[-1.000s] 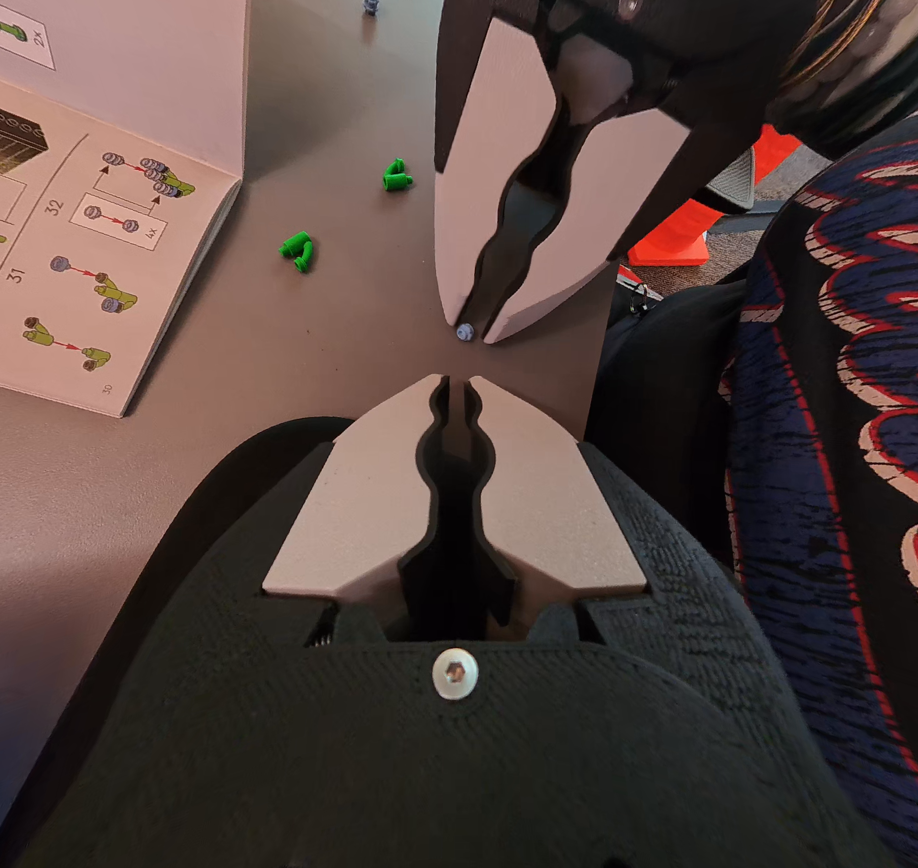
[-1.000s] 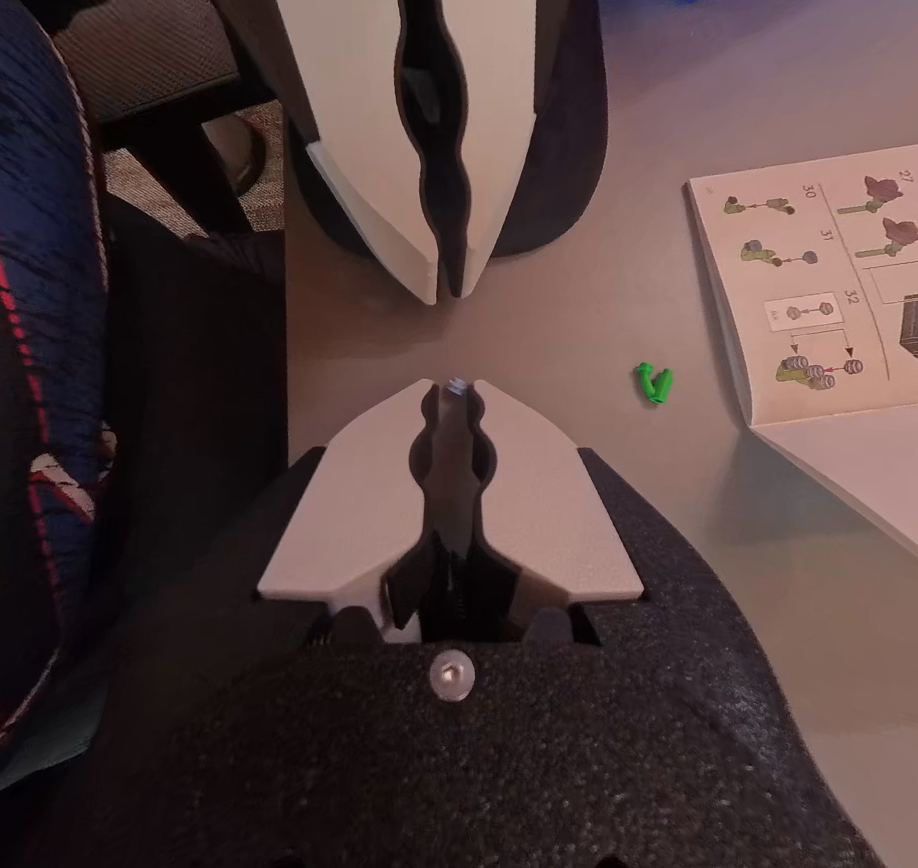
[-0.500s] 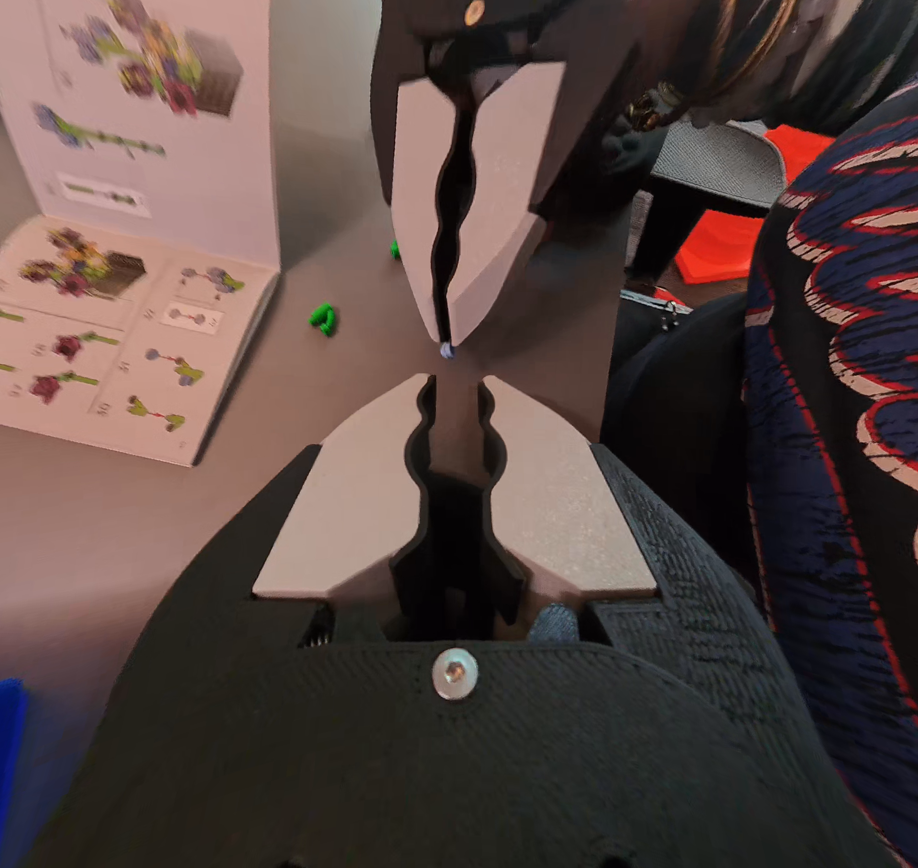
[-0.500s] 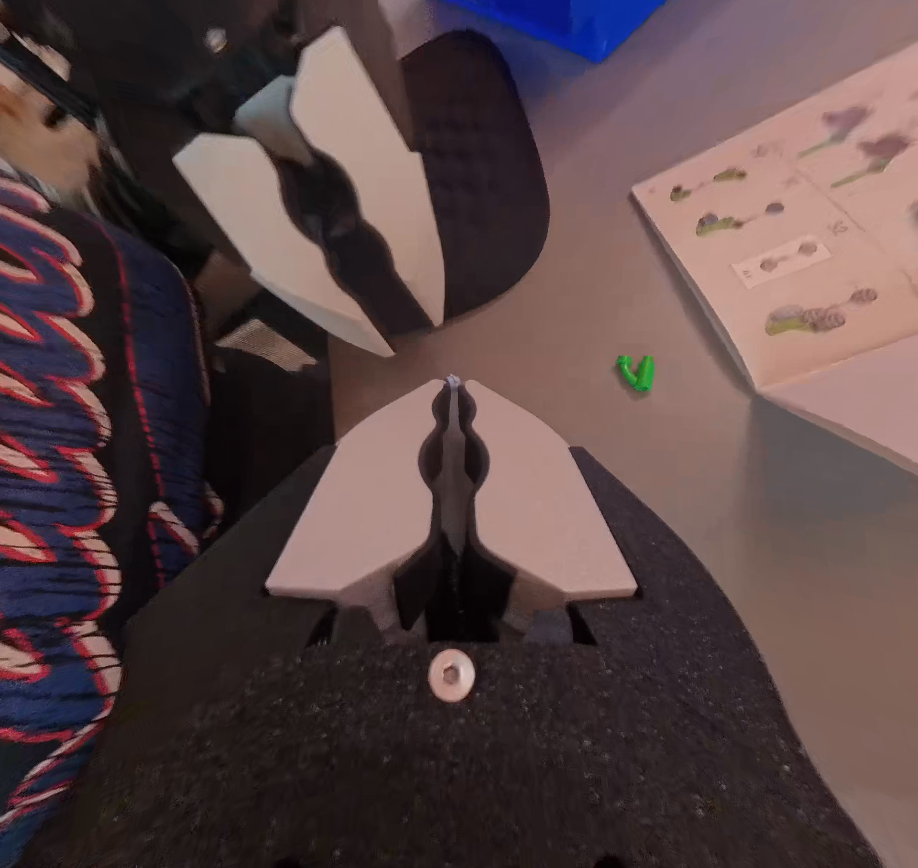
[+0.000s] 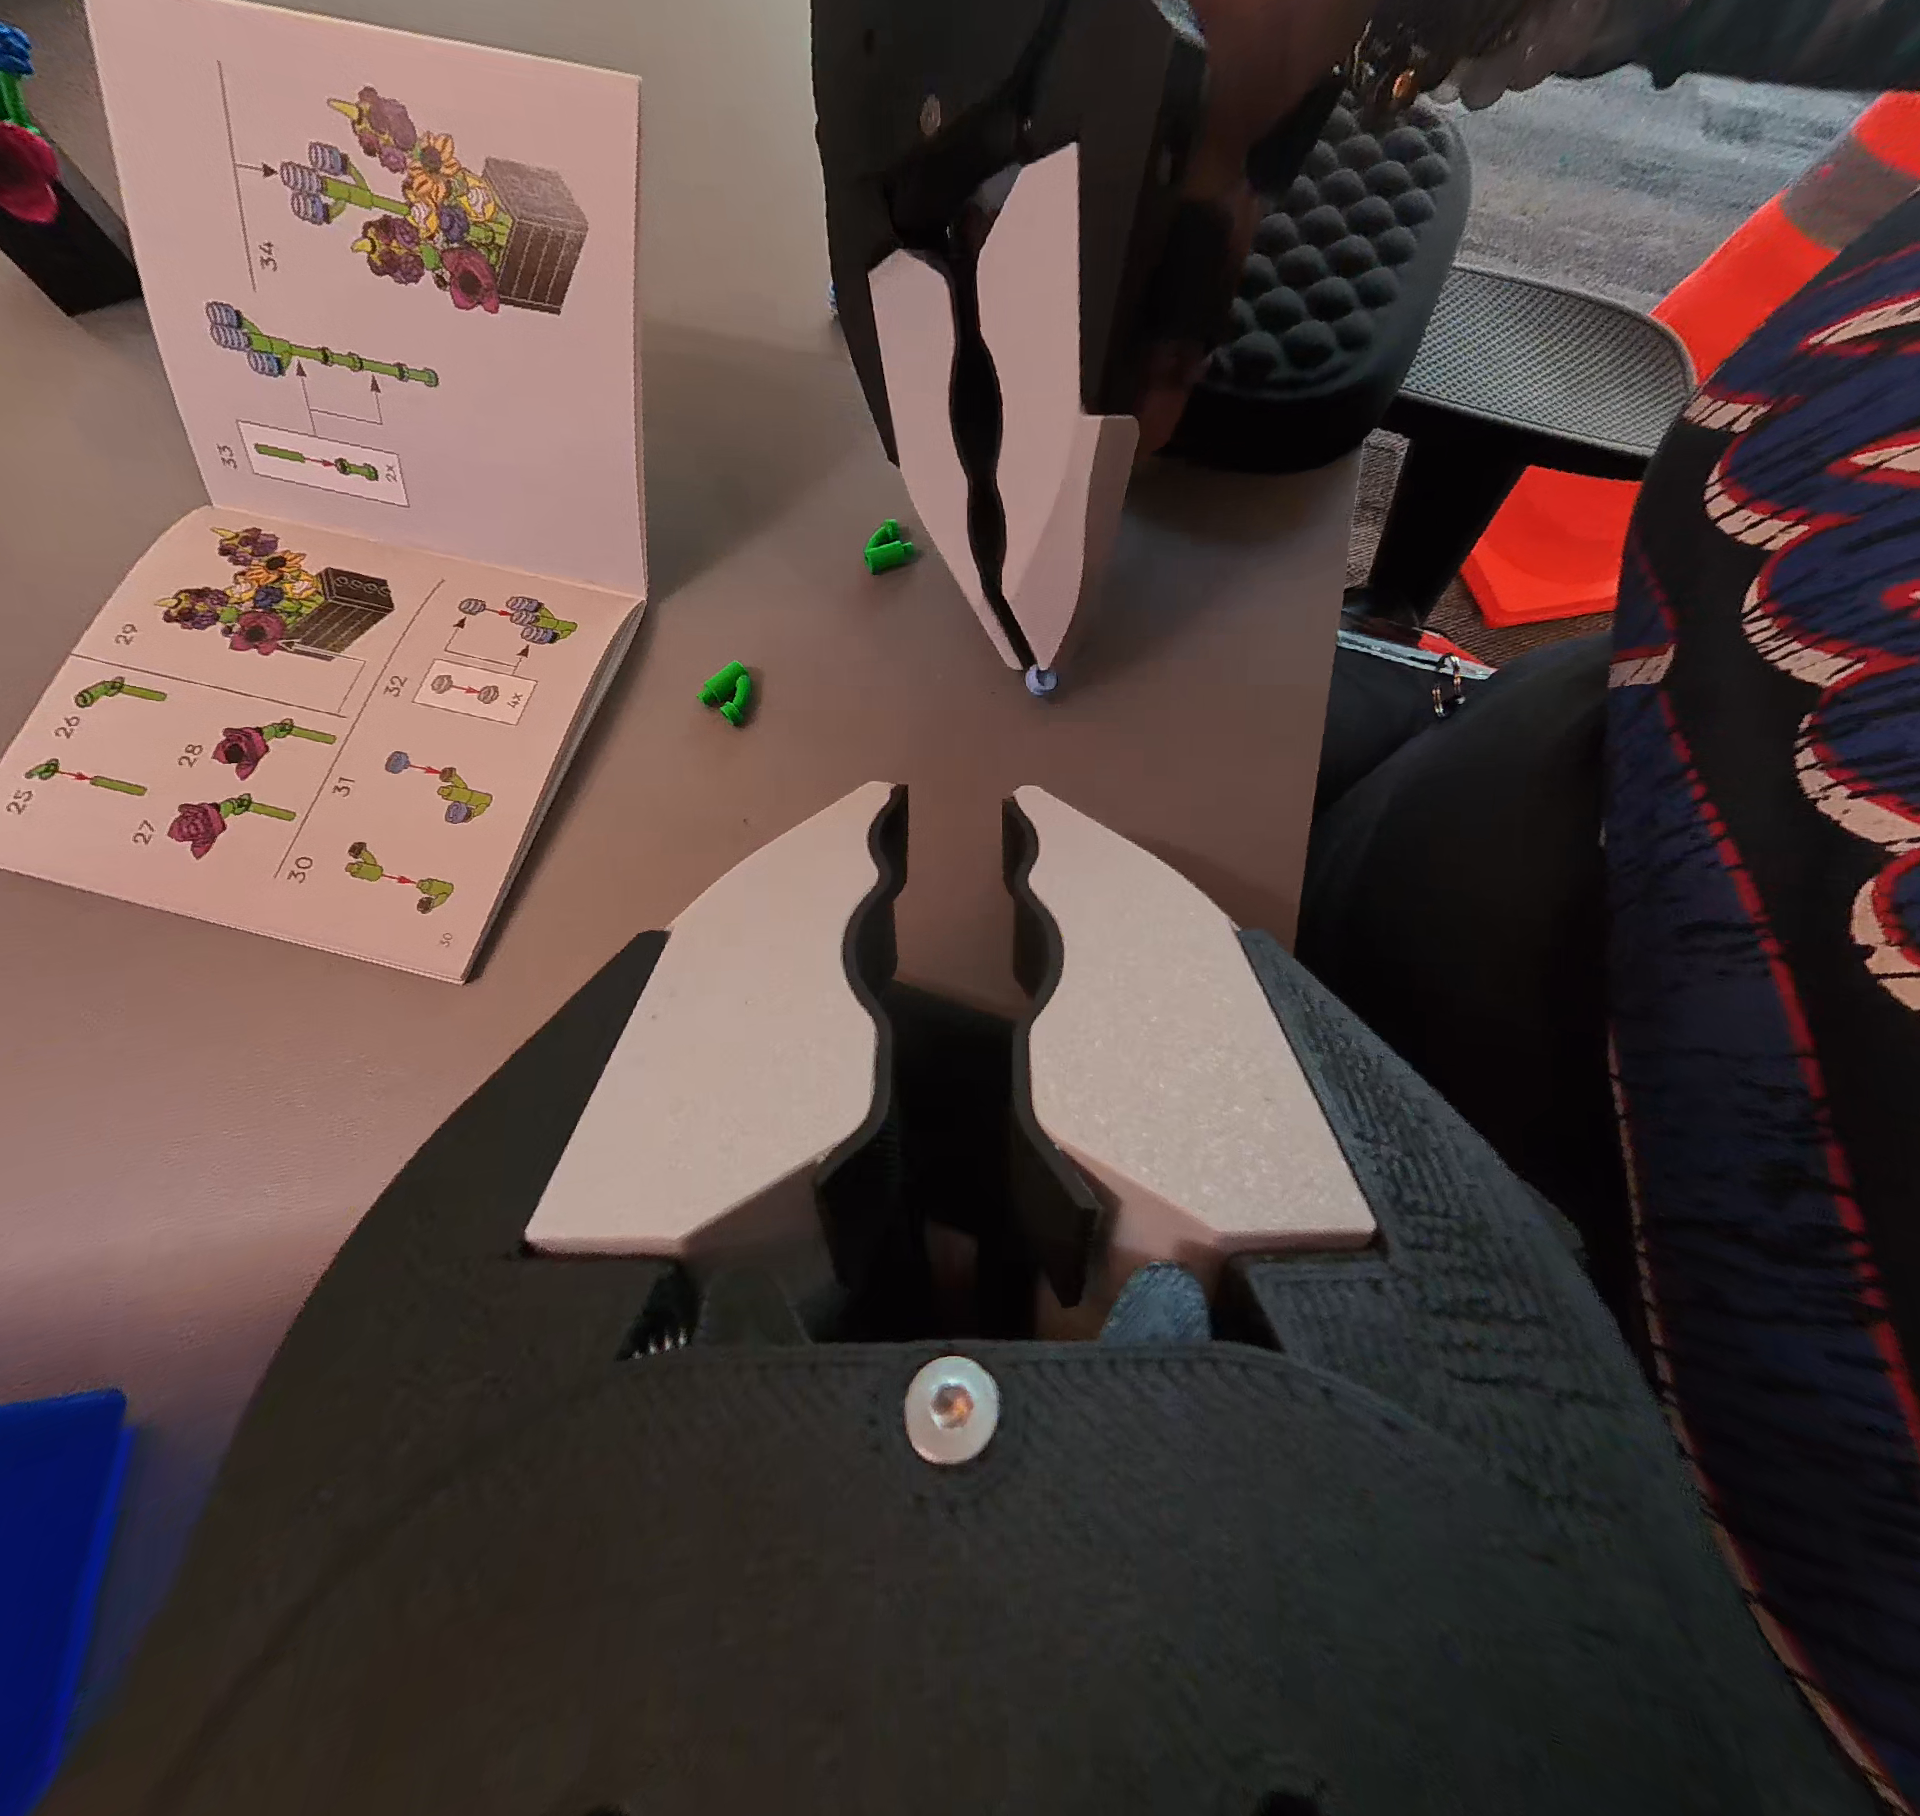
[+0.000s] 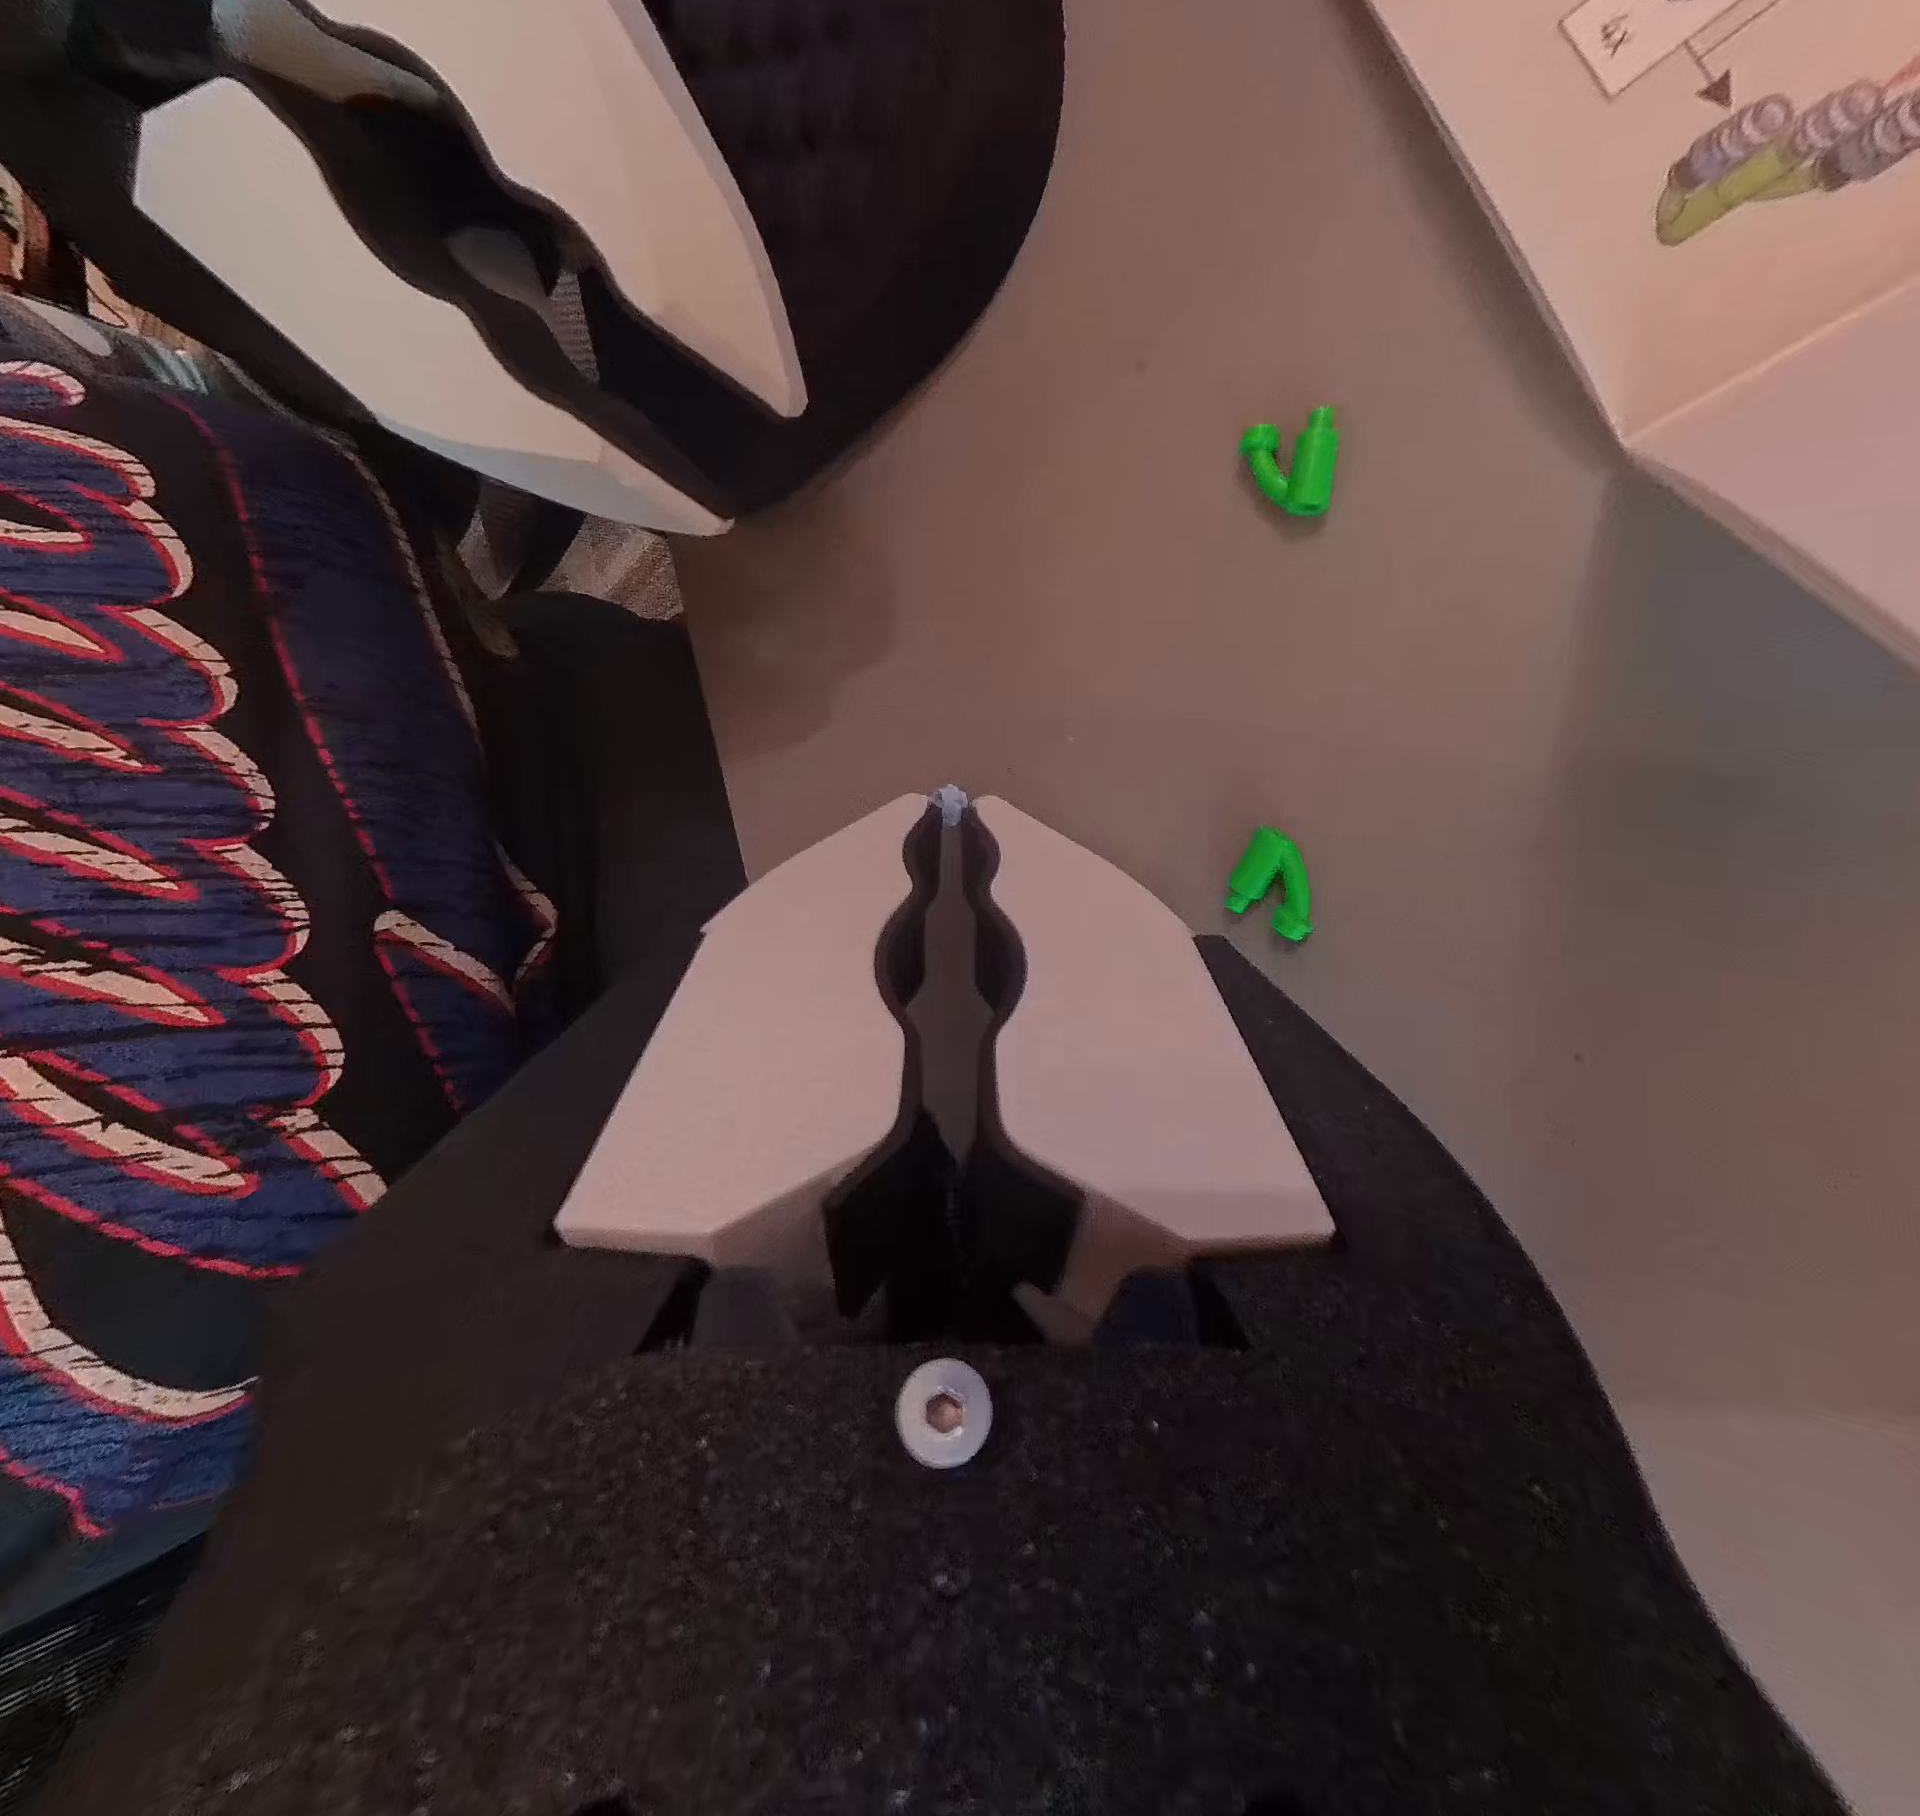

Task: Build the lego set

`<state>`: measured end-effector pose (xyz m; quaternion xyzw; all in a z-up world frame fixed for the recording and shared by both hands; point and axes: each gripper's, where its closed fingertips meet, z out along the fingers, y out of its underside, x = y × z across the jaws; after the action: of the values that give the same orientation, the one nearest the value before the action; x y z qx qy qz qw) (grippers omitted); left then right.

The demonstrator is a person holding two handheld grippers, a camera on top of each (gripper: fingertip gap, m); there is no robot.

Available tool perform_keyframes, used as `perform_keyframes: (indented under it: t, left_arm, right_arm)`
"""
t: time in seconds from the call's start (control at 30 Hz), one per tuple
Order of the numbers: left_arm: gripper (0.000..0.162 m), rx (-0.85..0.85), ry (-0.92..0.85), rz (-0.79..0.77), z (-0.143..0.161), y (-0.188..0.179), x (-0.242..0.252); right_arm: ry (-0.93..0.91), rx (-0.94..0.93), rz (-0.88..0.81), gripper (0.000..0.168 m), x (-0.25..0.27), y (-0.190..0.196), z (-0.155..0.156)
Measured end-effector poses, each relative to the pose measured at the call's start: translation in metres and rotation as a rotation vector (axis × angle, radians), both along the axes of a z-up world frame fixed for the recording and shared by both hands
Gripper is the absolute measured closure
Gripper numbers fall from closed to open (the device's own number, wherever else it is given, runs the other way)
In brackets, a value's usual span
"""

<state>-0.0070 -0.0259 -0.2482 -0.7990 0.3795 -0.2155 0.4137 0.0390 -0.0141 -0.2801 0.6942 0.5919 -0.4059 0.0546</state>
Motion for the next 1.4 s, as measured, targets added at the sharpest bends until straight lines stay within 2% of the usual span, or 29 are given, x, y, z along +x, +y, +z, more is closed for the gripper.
perform_keyframes:
  t: [0.27,0.47,0.53,0.6,0.7,0.83,0.97,1.07,1.17,1.3,1.4]
  left_arm:
    - [0.144,-0.048,-0.021,-0.015,-0.003,-0.001,0.001]
    - [0.144,-0.054,-0.047,-0.019,-0.001,-0.002,0.001]
    - [0.144,-0.052,-0.055,-0.018,0.0,-0.002,0.0]
    - [0.144,-0.035,-0.078,-0.026,0.005,-0.003,0.001]
    - [0.144,0.025,-0.156,-0.024,0.03,-0.007,-0.008]
    - [0.144,0.122,-0.08,0.074,0.078,-0.002,-0.067]
    - [0.144,0.17,0.23,0.257,0.109,0.031,-0.169]
    - [0.139,0.001,0.373,0.252,0.095,0.066,-0.228]
    - [0.135,-0.129,0.481,0.128,0.056,0.096,-0.262]
    - [0.132,-0.26,0.566,0.016,0.006,0.11,-0.277]
    - [0.139,-0.31,0.575,-0.003,-0.017,0.11,-0.273]
  right_arm:
    - [-0.044,0.002,0.005,0.161,0.002,0.004,-0.002]
    - [-0.009,0.044,0.017,0.16,0.003,0.007,0.003]
    - [0.054,0.102,0.065,0.158,0.003,0.007,0.009]
    - [0.192,0.192,0.126,0.156,0.002,0.008,0.02]
    - [0.406,0.342,0.117,0.153,0.0,0.019,0.041]
    - [0.609,0.518,0.002,0.152,0.004,0.042,0.059]
    - [0.69,0.531,-0.068,0.153,0.014,0.049,0.059]
    - [0.756,0.539,-0.092,0.153,0.016,0.05,0.069]
    - [0.794,0.509,-0.13,0.153,0.019,0.053,0.074]
    - [0.819,0.501,-0.154,0.153,0.021,0.055,0.078]
    - [0.827,0.494,-0.163,0.154,0.021,0.056,0.079]
